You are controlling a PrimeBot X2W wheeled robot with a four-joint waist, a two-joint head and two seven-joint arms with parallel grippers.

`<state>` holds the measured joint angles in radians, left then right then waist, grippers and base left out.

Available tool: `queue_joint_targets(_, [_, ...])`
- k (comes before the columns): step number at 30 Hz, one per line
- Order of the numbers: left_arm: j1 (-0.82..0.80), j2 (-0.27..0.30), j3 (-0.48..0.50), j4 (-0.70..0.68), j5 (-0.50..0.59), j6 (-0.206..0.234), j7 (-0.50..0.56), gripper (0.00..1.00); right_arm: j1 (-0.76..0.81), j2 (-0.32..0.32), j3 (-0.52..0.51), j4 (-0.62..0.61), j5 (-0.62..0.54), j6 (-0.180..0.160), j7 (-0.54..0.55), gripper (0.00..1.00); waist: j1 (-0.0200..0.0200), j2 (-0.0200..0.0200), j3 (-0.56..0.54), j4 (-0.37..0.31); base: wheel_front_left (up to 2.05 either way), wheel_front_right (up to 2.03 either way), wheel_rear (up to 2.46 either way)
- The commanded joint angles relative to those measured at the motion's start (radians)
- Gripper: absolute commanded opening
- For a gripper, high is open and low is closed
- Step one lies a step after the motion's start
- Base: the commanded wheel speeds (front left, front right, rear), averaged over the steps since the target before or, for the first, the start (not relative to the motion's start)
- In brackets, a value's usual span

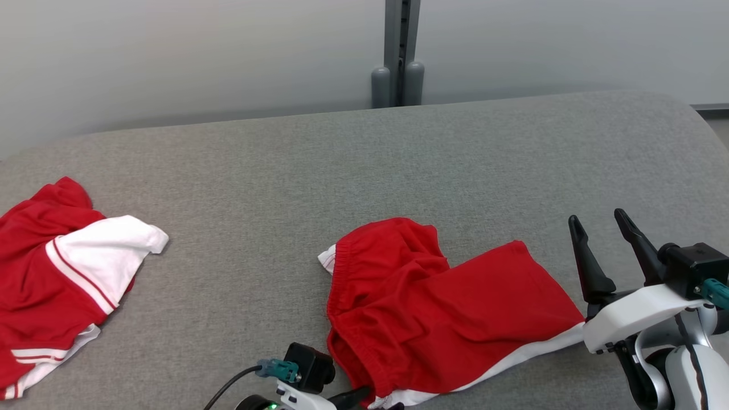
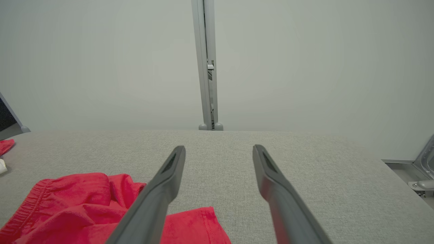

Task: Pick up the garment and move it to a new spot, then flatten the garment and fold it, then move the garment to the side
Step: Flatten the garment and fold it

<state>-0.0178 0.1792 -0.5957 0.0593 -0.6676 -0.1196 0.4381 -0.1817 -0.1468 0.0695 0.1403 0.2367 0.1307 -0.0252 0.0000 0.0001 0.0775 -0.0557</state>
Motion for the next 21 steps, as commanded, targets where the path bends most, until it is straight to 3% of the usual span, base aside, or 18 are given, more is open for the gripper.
queue_joint_targets(1, [-0.023,0.01,0.002,-0.003,-0.008,-0.004,0.01,1.0,-0.014,-0.006,-0.001,0.002,0.002,0.0,0.001,1.0,0.0,-0.0001,0.008,-0.012,0.0,0.0,0.0])
queue_joint_targets(3, [-0.025,0.012,-0.005,-0.005,-0.021,-0.005,0.025,1.0,-0.016,-0.008,0.001,0.005,0.004,0.0,-0.001,1.0,0.0,-0.0001,0.013,-0.021,0.0,0.0,0.0])
queue_joint_targets(4, [-0.029,0.015,-0.005,-0.005,-0.024,-0.005,0.027,0.85,-0.017,-0.008,0.002,0.008,0.005,0.0,-0.001,1.0,0.0,-0.0001,0.016,-0.026,0.0,0.0,0.0])
queue_joint_targets(7, [-0.039,0.023,-0.001,0.007,-0.016,-0.001,0.028,0.0,-0.021,-0.008,0.003,0.016,0.007,0.0,-0.003,1.0,0.0,-0.0001,0.019,-0.034,0.0,0.0,0.0])
queue_joint_targets(15, [-0.061,0.066,0.046,0.008,-0.043,-0.004,0.006,0.0,-0.025,-0.007,0.003,0.027,0.01,0.0,-0.006,1.0,0.0,-0.0001,0.02,-0.035,0.0,0.0,0.0])
queue_joint_targets(21, [-0.089,0.159,0.114,-0.022,-0.09,-0.008,0.027,0.0,-0.022,-0.009,0.016,0.036,0.011,0.0,0.009,1.0,0.0,-0.0001,0.015,-0.018,0.0,0.0,0.0])
